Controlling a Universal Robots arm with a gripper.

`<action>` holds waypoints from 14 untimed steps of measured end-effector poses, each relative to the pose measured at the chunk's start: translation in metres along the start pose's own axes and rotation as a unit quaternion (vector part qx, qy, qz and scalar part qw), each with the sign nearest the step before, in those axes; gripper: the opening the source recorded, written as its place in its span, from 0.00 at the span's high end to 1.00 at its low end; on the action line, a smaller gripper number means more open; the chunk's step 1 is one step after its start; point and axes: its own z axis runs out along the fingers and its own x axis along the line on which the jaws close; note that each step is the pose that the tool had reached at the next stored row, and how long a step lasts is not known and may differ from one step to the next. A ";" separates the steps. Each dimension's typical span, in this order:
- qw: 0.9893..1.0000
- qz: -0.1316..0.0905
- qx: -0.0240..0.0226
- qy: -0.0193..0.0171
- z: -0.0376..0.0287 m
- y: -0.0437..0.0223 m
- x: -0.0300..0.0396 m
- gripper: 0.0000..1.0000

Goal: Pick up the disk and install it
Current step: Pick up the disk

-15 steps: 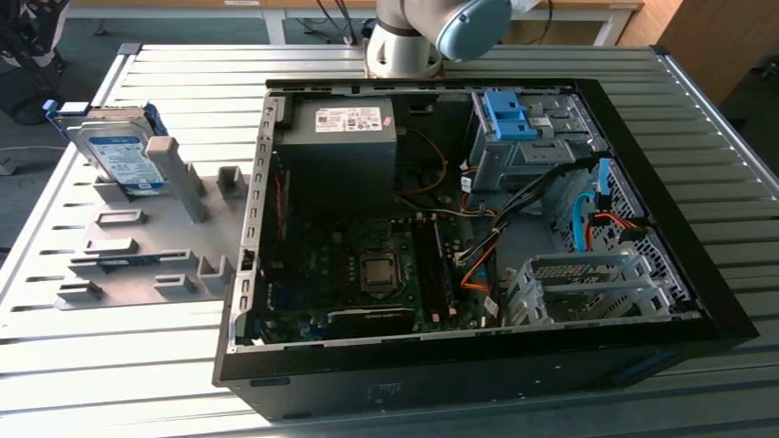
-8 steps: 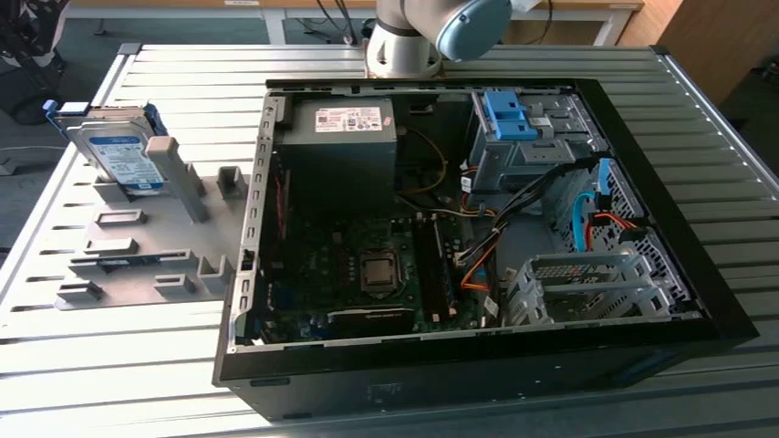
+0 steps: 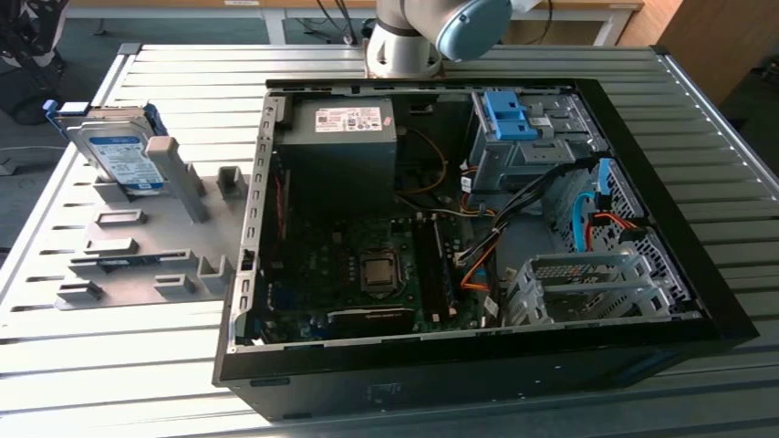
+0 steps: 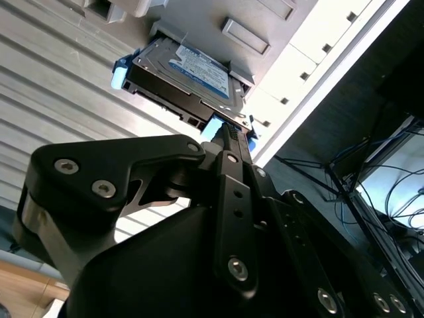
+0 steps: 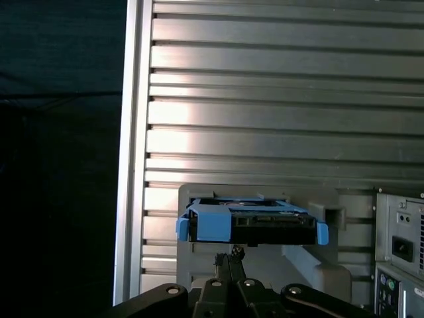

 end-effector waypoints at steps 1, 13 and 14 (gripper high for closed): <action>1.000 -0.001 0.000 0.000 0.0000 0.0000 0.0000 0.89; 1.000 -0.016 0.000 0.001 0.0000 0.0000 0.0000 0.89; 1.000 -0.017 0.000 0.001 0.0000 0.0000 0.0000 0.89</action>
